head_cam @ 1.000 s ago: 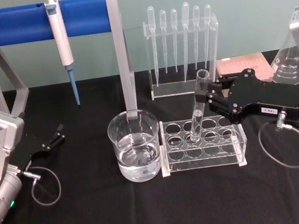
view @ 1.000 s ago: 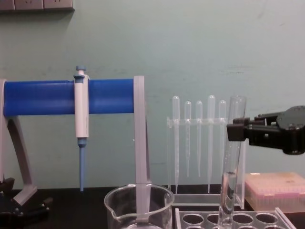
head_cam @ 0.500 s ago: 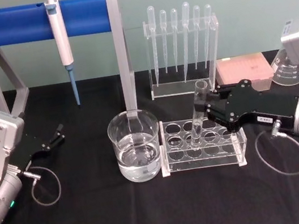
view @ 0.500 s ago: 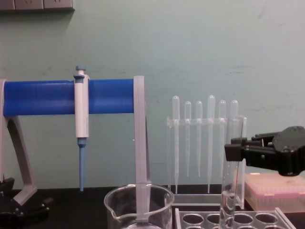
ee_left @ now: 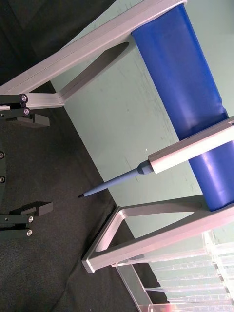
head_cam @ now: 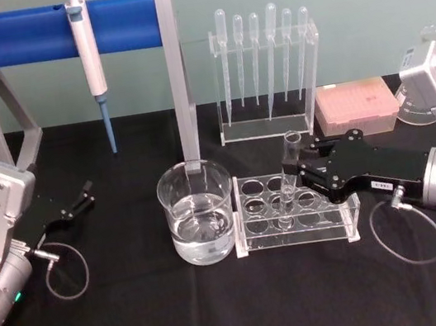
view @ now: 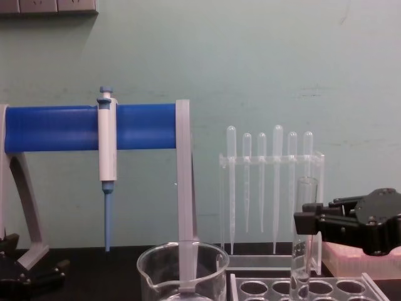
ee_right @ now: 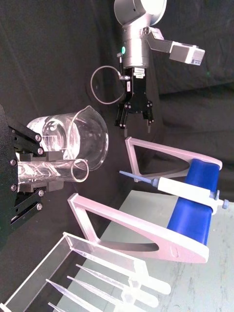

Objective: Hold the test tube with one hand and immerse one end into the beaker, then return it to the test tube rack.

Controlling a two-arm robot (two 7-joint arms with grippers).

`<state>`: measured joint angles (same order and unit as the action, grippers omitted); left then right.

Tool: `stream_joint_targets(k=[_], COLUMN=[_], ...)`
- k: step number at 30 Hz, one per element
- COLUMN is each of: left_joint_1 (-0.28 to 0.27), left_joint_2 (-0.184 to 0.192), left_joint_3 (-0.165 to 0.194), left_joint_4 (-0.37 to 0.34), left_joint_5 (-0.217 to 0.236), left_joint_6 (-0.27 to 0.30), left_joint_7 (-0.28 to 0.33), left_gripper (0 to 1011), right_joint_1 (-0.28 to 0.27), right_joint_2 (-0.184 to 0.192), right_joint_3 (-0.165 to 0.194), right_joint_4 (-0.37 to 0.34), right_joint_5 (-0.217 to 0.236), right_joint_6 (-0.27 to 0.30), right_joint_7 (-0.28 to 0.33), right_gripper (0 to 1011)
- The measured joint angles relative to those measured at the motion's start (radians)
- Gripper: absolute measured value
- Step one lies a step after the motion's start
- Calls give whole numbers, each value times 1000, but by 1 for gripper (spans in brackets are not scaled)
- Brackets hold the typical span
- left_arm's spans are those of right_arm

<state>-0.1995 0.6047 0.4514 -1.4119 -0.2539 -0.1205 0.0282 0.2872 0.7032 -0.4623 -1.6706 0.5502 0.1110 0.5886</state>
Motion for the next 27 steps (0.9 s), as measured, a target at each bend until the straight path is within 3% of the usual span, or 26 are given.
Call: stream_joint_targets(k=[27], left_joint_1=[0], left_joint_2=[0], left_joint_3=[0], left_joint_4=[0], left_joint_5=[0], left_joint_6=[0], left_joint_7=[0], left_gripper=[1000], right_joint_1=[-2], right_joint_2=[-14], right_joint_3=[-8], right_joint_4=[21], right_joint_5=[-13], right_joint_6=[1], right_joint_7=[5], right_gripper=[231])
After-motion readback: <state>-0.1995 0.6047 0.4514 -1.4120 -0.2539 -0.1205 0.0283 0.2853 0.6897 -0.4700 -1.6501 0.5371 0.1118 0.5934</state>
